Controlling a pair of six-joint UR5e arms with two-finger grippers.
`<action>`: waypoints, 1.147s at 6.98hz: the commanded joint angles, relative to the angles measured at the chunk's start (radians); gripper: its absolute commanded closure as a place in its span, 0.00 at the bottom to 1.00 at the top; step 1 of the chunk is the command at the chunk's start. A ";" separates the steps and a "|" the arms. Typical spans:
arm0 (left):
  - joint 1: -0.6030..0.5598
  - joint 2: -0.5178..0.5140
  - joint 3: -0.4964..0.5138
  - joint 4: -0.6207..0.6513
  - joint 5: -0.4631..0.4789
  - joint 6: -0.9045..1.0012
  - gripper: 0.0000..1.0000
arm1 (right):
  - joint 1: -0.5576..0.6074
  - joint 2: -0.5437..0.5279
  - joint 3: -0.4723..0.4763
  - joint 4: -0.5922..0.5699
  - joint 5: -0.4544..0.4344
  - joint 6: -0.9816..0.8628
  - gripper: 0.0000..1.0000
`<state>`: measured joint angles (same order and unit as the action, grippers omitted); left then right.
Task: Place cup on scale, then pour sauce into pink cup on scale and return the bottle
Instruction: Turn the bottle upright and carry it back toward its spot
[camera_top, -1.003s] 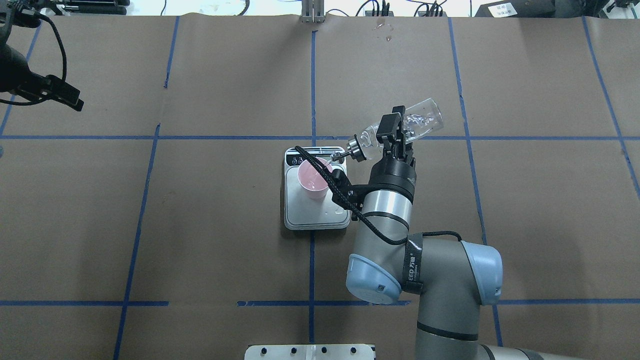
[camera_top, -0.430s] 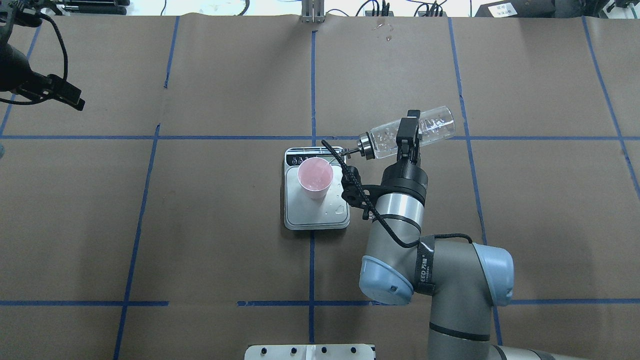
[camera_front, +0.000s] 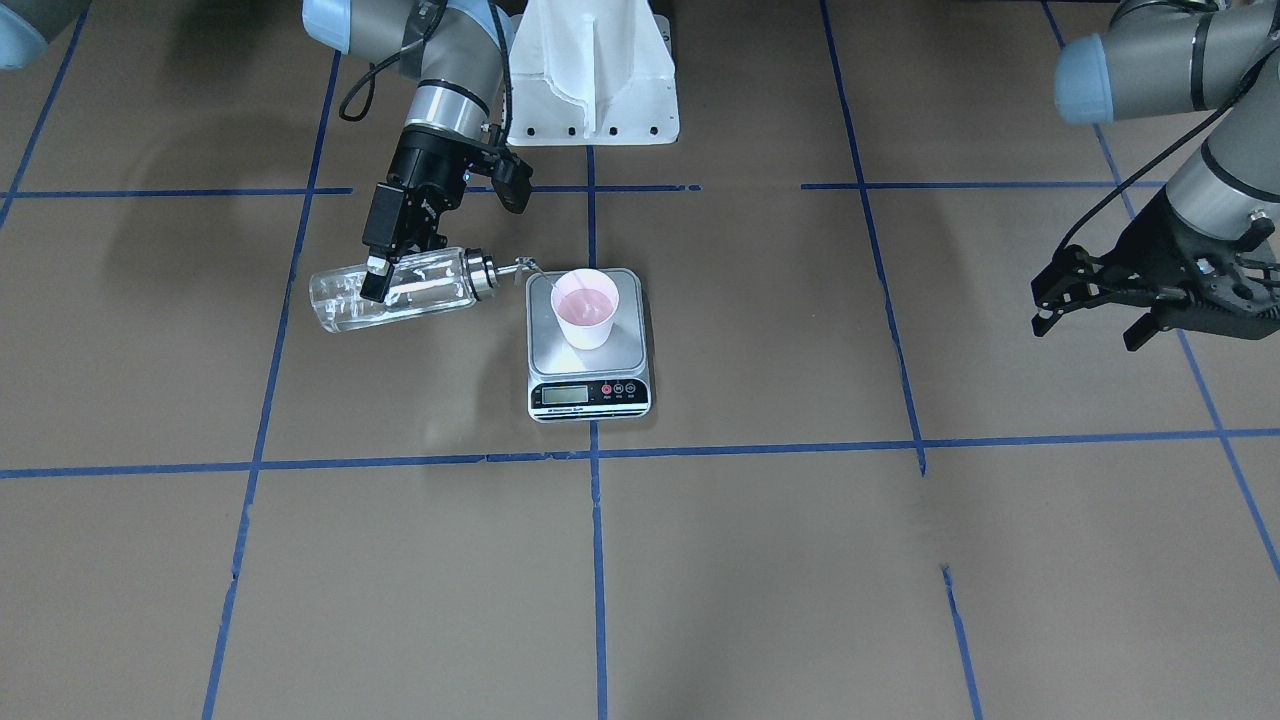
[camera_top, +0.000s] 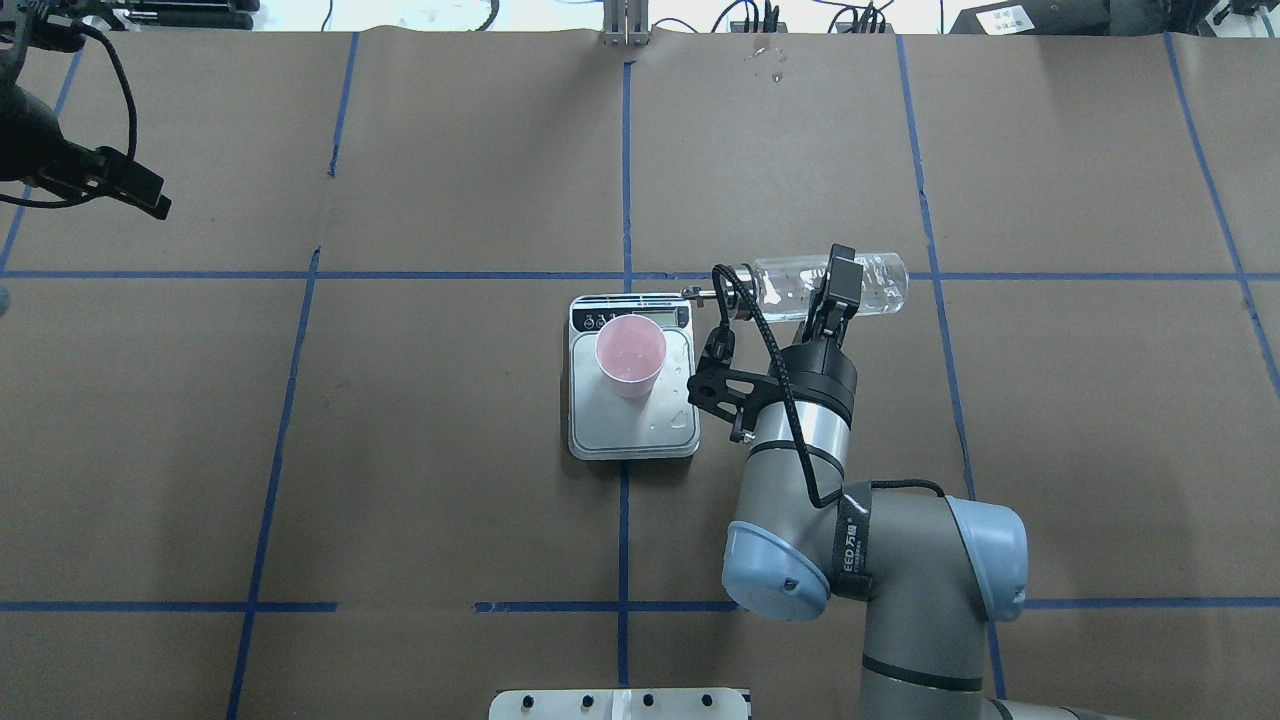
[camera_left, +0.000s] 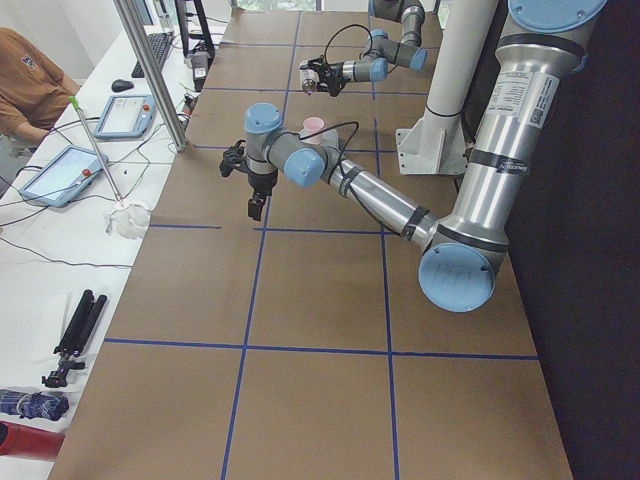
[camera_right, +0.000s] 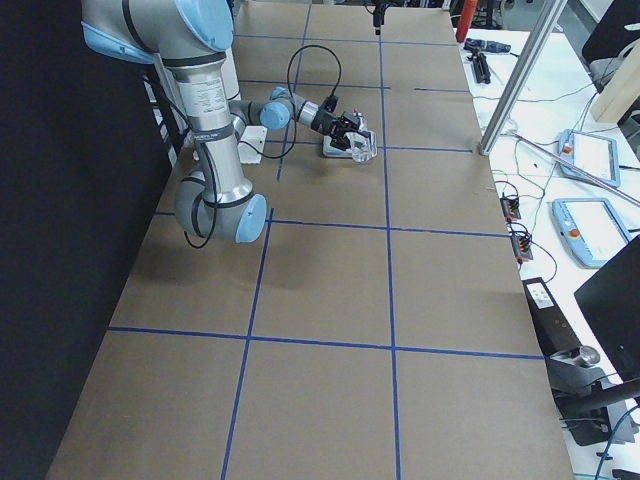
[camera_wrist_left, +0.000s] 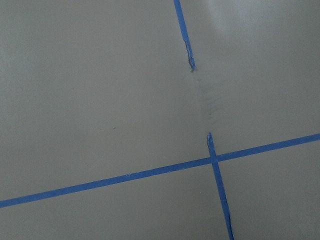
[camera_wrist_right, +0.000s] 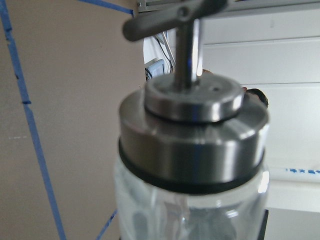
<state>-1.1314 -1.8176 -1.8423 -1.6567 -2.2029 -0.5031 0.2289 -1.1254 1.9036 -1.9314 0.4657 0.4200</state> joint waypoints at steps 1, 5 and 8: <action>0.001 0.000 0.000 0.000 0.000 0.000 0.00 | -0.022 0.001 -0.006 0.003 0.030 0.261 1.00; -0.001 -0.002 -0.002 0.000 0.000 -0.002 0.00 | -0.017 -0.028 -0.001 0.182 0.170 0.719 1.00; -0.001 -0.002 -0.003 0.000 0.000 -0.002 0.00 | -0.008 -0.175 -0.006 0.516 0.188 0.985 1.00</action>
<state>-1.1320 -1.8182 -1.8449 -1.6567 -2.2028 -0.5036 0.2173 -1.2238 1.8981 -1.5557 0.6464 1.3488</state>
